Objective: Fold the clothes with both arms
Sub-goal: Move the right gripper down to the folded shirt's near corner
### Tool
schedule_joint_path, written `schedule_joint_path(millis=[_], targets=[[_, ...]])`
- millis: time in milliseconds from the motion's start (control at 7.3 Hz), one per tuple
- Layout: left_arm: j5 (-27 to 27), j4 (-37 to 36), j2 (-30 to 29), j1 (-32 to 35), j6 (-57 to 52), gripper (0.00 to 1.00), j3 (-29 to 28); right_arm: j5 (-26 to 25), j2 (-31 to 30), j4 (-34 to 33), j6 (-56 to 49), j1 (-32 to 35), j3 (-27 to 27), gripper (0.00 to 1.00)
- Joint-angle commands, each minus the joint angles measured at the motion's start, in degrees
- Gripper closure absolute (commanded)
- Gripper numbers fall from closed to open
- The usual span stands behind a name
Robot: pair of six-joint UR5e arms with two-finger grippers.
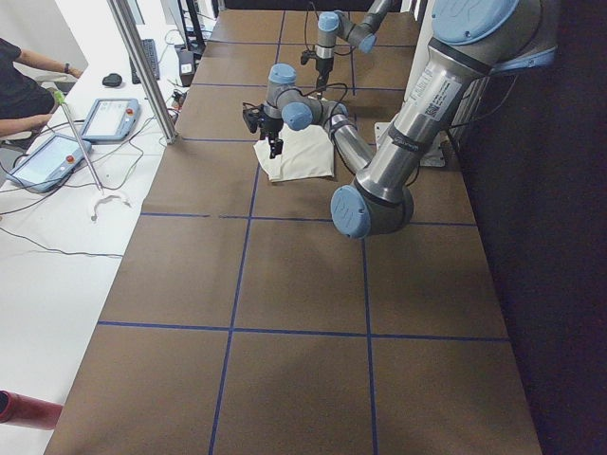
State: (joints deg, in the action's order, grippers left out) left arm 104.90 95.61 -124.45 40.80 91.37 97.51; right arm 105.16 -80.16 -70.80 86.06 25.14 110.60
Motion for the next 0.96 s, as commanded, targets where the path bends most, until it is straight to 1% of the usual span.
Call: schedule_joint_path(millis=[0,274,411,548,685,822], targets=[[-0.5,0.1,0.1,0.0,-0.1,0.0,0.0,-2.2,0.1,0.1,0.6,-2.4,-1.2,0.15],[-0.5,0.2,-0.3,-0.1,-0.1,0.0,0.0,-2.2,-0.1,0.1,0.5,-1.9,-1.3,0.15],[-0.5,0.2,-0.4,-0.2,-0.1,0.0,0.0,-1.7,-0.3,0.1,0.4,-0.7,-1.1,0.21],[-0.5,0.1,-0.4,-0.2,-0.1,0.0,0.0,-1.7,-1.1,0.1,0.5,-0.7,-0.7,0.34],[-0.5,0.1,-0.2,-0.1,-0.1,0.0,0.0,-1.7,-1.3,0.0,0.6,-0.7,0.2,0.72],[-0.6,0.2,0.0,-0.1,-0.1,0.0,0.0,-1.3,-2.2,0.0,0.6,-0.8,0.7,1.0]])
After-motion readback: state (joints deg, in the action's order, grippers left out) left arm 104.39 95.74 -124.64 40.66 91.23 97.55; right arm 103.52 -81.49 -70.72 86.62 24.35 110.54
